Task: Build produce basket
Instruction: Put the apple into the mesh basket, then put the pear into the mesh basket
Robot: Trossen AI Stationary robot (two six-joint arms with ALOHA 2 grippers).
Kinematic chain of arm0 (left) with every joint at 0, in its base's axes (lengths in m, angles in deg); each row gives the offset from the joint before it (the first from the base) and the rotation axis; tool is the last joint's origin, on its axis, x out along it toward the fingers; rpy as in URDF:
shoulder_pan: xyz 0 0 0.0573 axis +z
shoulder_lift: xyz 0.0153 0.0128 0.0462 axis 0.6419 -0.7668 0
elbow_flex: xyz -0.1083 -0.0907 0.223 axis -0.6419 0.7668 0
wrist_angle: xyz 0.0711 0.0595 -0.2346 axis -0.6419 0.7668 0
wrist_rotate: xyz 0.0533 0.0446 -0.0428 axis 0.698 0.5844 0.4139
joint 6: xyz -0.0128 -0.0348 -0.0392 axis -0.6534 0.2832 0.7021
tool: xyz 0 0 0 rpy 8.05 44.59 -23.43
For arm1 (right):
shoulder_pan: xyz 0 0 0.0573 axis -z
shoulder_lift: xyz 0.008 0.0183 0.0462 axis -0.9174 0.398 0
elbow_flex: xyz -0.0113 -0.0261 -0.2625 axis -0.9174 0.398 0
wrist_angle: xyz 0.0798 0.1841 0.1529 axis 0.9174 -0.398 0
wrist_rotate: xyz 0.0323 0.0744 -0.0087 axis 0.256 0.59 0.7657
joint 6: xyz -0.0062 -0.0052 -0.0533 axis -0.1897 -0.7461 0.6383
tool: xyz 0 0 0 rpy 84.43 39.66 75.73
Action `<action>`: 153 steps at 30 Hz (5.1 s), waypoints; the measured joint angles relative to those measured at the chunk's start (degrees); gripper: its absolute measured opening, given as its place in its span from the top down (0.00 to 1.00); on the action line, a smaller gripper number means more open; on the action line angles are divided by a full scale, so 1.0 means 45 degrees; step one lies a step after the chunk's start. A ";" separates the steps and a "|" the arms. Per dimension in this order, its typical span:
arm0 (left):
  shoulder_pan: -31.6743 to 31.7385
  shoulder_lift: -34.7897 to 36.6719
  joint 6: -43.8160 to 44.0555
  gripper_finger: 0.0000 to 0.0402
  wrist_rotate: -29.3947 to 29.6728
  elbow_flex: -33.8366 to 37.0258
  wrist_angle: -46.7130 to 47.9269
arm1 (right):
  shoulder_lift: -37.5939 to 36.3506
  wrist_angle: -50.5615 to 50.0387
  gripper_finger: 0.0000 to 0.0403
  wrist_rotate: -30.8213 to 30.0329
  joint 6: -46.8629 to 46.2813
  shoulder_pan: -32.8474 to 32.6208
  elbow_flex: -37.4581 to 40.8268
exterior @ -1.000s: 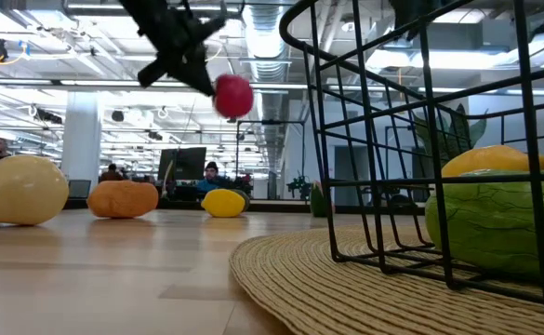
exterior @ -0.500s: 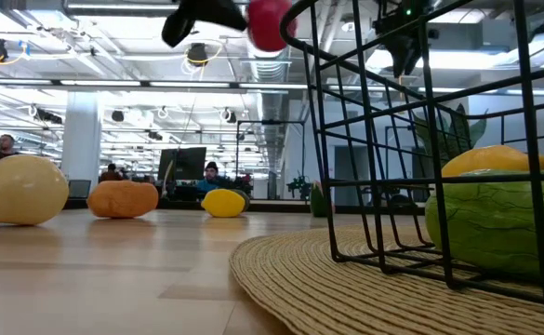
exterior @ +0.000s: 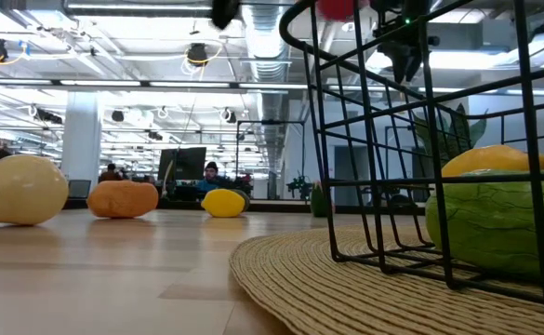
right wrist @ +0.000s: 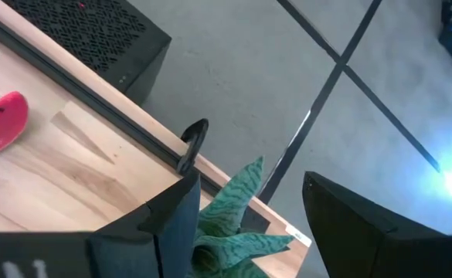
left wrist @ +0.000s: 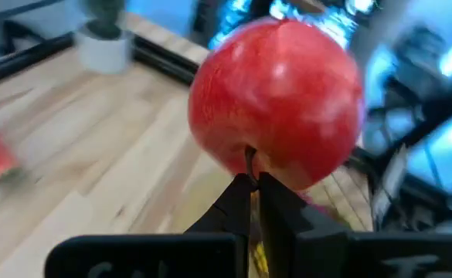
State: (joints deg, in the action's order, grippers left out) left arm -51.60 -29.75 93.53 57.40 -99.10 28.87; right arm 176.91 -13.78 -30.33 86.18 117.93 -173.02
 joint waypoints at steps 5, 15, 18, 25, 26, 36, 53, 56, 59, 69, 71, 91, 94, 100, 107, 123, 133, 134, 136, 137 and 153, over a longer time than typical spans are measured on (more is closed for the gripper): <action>-0.0358 -0.1598 -0.2230 1.00 -0.1518 -0.2149 0.1442 | 0.0005 -0.0044 0.38 0.0131 -0.0356 -0.0146 0.0000; -0.1110 -0.3069 -0.3432 1.00 -0.4045 -0.4212 0.3112 | -0.0010 -0.1109 0.38 0.0221 -0.0980 -0.0001 0.0000; -0.1337 -0.3337 -0.3420 1.00 -0.4469 -0.4150 0.3578 | -0.0010 -0.1622 0.38 0.0258 -0.1668 0.0032 0.0000; -0.1598 -0.4145 -0.3464 1.00 -0.5057 -0.4137 0.4009 | -0.0015 -0.2075 0.38 0.0914 -0.3029 -0.0428 0.0000; -0.1601 -0.4335 -0.3550 1.00 -0.5129 -0.4150 0.3623 | -0.0019 -0.2097 0.38 0.0914 -0.3154 -0.0542 0.0000; -0.1712 -0.5331 -0.4463 1.00 -0.5393 -0.4149 0.3805 | -0.0010 -0.1957 0.38 0.0945 -0.3830 -0.1436 0.0000; -0.1734 -0.5637 -0.5397 1.00 -0.5510 -0.4146 0.3400 | -0.0010 -0.1937 0.38 0.0884 -0.3974 -0.1523 0.0000; -0.1734 -0.5632 -0.5493 1.00 -0.5237 -0.4146 0.3393 | -0.0010 -0.1937 0.38 0.0884 -0.3970 -0.1528 0.0000; -0.1734 -0.5632 -0.5906 1.00 -0.5155 -0.4146 0.3393 | -0.0010 -0.1937 0.38 0.0880 -0.3969 -0.1528 0.0000; -0.1695 -0.5623 -0.5977 0.71 -0.4750 -0.4146 0.3298 | -0.0010 -0.1949 0.38 0.0865 -0.3936 -0.1596 0.0000; -0.1695 -0.5618 -0.5999 0.65 -0.4680 -0.4200 0.3322 | -0.0005 -0.1961 0.38 0.0865 -0.3939 -0.1600 0.0000; 0.0878 -0.5535 -0.2307 0.57 0.1909 -1.0187 1.7484 | -0.0010 -0.2034 0.38 0.0865 -0.2179 -0.1566 0.0000; 0.1464 -0.5293 -0.2038 0.57 0.1857 -0.9367 1.7305 | -0.0010 -0.1941 0.38 0.0865 -0.1674 -0.1569 0.0000; 0.2772 -0.4904 -0.0963 0.57 0.0975 -0.7207 1.7285 | -0.0010 -0.1309 0.38 0.0860 -0.0769 -0.1769 0.0000; 0.3267 -0.3634 0.1418 0.57 -0.1453 -0.3122 1.7280 | -0.0019 -0.0346 0.38 0.0860 0.0045 -0.1819 0.0000; -0.2935 0.0921 1.7180 0.57 -0.4827 0.0427 1.7051 | -0.0019 0.1383 0.38 0.0874 -0.0026 -0.1834 0.0000; -0.5751 -0.0297 2.2596 0.57 -0.4575 0.0541 1.6011 | -0.0019 0.1381 0.38 0.0904 -0.1141 -0.2123 0.0000; -0.5902 -0.0542 2.2933 0.57 -0.4571 0.0545 1.5990 | -0.0022 0.1381 0.38 0.0902 -0.1196 -0.2212 0.0000; -0.6077 -0.1052 2.3567 0.57 -0.4724 0.0550 1.5872 | -0.0019 0.1387 0.38 0.0904 -0.1229 -0.2386 0.0000; -0.6094 -0.1291 2.3645 0.57 -0.4978 0.0550 1.5619 | -0.0023 0.1391 0.38 0.0904 -0.1212 -0.2495 0.0000; -0.4925 -0.4368 2.3505 0.57 -0.4447 0.0812 1.4101 | -0.0024 0.2553 0.38 0.0904 0.0422 -0.3532 0.0000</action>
State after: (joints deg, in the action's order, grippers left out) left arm -73.76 -49.40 199.30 37.39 -95.45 92.32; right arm 176.80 -2.29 -26.26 88.08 102.04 -173.02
